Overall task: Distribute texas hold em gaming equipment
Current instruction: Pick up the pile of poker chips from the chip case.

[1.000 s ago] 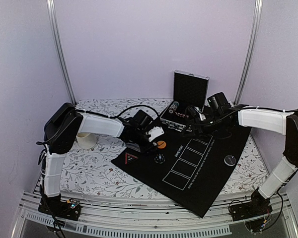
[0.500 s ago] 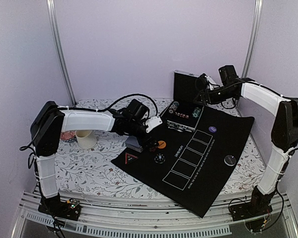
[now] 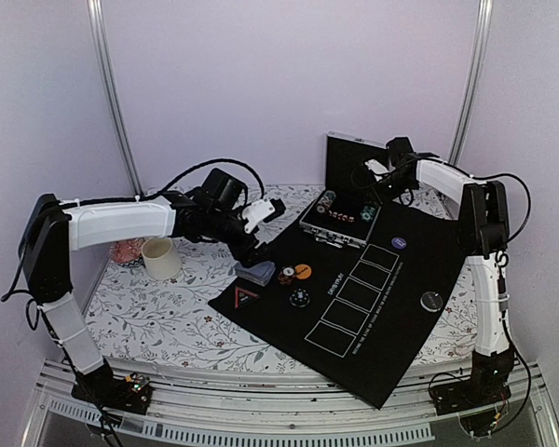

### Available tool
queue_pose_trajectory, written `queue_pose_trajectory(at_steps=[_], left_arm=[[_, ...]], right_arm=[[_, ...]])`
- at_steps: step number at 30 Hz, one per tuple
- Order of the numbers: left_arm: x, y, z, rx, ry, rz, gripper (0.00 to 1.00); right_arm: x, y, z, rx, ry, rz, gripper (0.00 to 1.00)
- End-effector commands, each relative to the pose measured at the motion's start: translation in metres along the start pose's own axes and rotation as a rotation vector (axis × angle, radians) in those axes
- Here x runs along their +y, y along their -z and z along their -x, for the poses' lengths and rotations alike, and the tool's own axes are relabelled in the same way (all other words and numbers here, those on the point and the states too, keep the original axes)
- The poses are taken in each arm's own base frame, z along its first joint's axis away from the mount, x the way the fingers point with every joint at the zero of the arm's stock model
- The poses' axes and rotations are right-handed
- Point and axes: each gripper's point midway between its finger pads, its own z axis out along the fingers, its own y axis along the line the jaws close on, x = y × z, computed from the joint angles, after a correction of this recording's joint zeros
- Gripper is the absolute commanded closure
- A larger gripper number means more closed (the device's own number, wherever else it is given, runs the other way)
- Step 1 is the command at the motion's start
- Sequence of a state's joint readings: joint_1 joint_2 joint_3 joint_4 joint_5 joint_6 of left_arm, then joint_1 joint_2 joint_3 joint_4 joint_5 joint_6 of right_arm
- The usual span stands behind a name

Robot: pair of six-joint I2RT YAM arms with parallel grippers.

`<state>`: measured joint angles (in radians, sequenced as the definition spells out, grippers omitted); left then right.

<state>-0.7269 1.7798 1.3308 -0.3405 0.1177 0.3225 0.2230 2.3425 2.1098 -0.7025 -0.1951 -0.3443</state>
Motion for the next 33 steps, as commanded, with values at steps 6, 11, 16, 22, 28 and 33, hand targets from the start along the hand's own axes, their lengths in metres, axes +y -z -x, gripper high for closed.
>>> queue_pose_trajectory(at_steps=[6, 11, 16, 22, 28, 33], left_arm=[[0.016, 0.022, -0.029, 0.046, 0.045, 0.031, 0.12], [0.02, 0.016, -0.031, 0.058, 0.06, 0.026, 0.12], [0.017, 0.011, -0.036, 0.072, 0.068, 0.01, 0.12], [0.016, 0.01, -0.041, 0.081, 0.077, 0.002, 0.12], [0.015, 0.007, -0.044, 0.086, 0.083, -0.011, 0.12], [0.013, 0.004, -0.047, 0.094, 0.087, -0.027, 0.12]], right_arm=[[-0.008, -0.048, -0.028, 0.09, 0.107, -0.022, 0.49], [-0.003, -0.058, -0.039, 0.117, 0.113, -0.003, 0.58], [0.015, -0.067, -0.045, 0.144, 0.159, 0.022, 0.62], [0.033, -0.068, -0.04, 0.145, 0.222, 0.035, 0.66], [0.023, -0.068, -0.042, 0.166, 0.222, -0.028, 0.68], [0.032, -0.066, -0.05, 0.189, 0.225, 0.009, 0.69]])
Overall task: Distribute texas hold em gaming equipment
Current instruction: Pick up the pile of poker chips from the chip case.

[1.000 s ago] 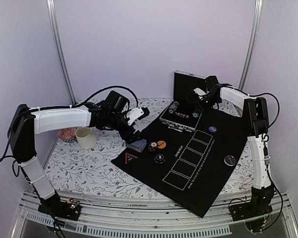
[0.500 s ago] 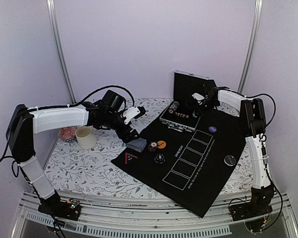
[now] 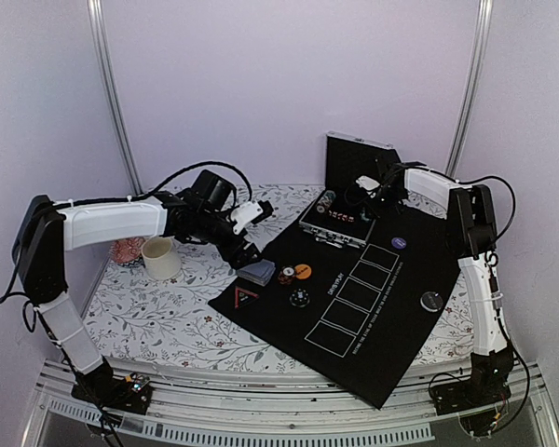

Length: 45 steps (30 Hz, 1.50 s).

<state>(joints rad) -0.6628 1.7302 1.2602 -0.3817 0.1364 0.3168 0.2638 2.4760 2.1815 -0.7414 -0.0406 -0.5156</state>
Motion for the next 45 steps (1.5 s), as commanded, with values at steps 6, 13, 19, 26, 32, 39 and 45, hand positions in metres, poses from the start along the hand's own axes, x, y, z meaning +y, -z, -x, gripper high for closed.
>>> queue_pose_trajectory(at_steps=[6, 13, 19, 26, 32, 39, 45], left_arm=[[-0.003, -0.011, -0.014, 0.039, 0.029, -0.044, 0.12], [-0.007, -0.014, -0.016, 0.043, 0.031, -0.066, 0.12], [-0.007, -0.017, -0.019, 0.057, 0.034, -0.07, 0.12], [-0.008, -0.019, -0.021, 0.062, 0.035, -0.075, 0.13], [-0.008, -0.019, -0.022, 0.066, 0.034, -0.075, 0.13], [-0.009, -0.018, -0.021, 0.062, 0.032, -0.079, 0.13], [-0.009, -0.02, -0.024, 0.07, 0.035, -0.081, 0.13]], right_arm=[[0.042, -0.01, 0.0, 0.002, 0.078, 0.1, 0.68], [0.028, -0.008, 0.01, -0.026, 0.085, 0.029, 0.61], [0.023, -0.025, 0.008, -0.016, 0.095, 0.009, 0.48], [0.028, -0.041, -0.008, 0.041, 0.109, 0.014, 0.51], [0.049, -0.033, -0.017, 0.078, 0.142, 0.066, 0.6], [0.061, -0.017, -0.014, 0.066, 0.153, 0.082, 0.64], [0.05, -0.018, -0.01, 0.06, 0.152, 0.022, 0.62]])
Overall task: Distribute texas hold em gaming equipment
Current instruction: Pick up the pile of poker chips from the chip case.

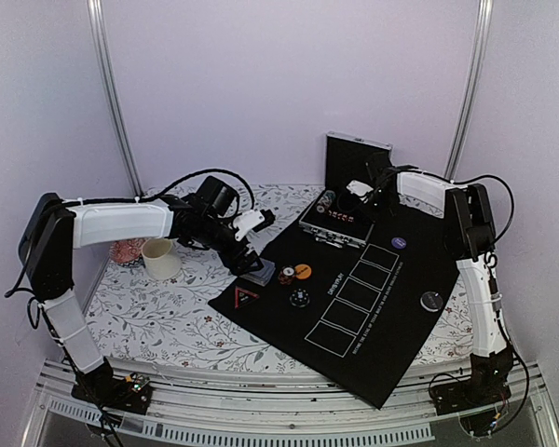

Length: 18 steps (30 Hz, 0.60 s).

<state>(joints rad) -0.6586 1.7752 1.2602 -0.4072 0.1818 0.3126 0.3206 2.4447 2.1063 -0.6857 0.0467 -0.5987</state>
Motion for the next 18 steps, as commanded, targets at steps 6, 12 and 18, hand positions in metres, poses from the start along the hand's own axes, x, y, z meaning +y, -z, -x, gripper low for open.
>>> queue_pose_trajectory(at_steps=[6, 12, 18], left_arm=[[0.001, -0.006, -0.008, 0.022, 0.015, -0.019, 0.13], [0.001, -0.007, -0.01, 0.025, 0.015, -0.017, 0.13], [0.001, -0.007, -0.011, 0.028, 0.013, -0.017, 0.13]], right_arm=[[0.015, -0.033, -0.015, 0.072, 0.022, -0.02, 0.59], [0.008, -0.043, -0.018, 0.087, 0.025, -0.052, 0.56], [0.001, -0.047, -0.031, 0.125, 0.015, -0.066, 0.62]])
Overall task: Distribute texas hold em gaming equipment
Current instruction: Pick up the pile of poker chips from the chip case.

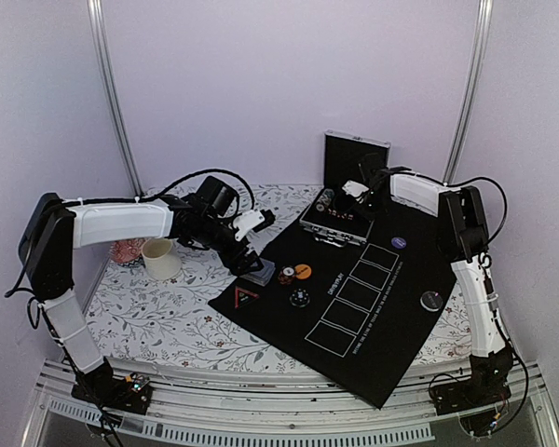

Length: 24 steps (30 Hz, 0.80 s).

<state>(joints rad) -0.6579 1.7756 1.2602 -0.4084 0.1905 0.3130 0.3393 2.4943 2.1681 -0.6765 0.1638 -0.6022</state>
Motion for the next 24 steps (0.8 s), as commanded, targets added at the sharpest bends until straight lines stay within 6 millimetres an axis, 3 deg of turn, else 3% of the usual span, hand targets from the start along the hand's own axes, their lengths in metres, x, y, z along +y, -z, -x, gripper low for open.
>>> queue_pose_trajectory(at_steps=[1, 5, 8, 12, 16, 17, 24], left_arm=[[0.003, -0.006, -0.011, 0.029, 0.013, -0.009, 0.13], [0.002, -0.007, -0.011, 0.029, 0.013, -0.011, 0.13], [0.003, -0.007, -0.011, 0.031, 0.012, -0.009, 0.13], [0.003, -0.007, -0.011, 0.031, 0.011, -0.009, 0.13], [0.003, -0.006, -0.01, 0.028, 0.011, -0.008, 0.13], [0.002, -0.006, -0.01, 0.028, 0.011, -0.009, 0.13], [0.003, -0.004, -0.011, 0.027, 0.008, -0.005, 0.13]], right_arm=[[0.015, -0.037, -0.034, 0.091, -0.001, 0.038, 0.65], [0.009, -0.028, -0.033, 0.084, -0.013, 0.043, 0.79], [0.004, -0.019, -0.028, 0.069, -0.013, 0.038, 0.95], [0.0, -0.005, -0.016, 0.029, -0.022, 0.044, 0.98], [0.001, 0.005, -0.008, -0.003, -0.025, 0.063, 0.96], [0.001, 0.003, -0.01, 0.003, -0.023, 0.06, 0.9], [0.015, -0.032, -0.034, 0.071, -0.001, 0.08, 0.7]])
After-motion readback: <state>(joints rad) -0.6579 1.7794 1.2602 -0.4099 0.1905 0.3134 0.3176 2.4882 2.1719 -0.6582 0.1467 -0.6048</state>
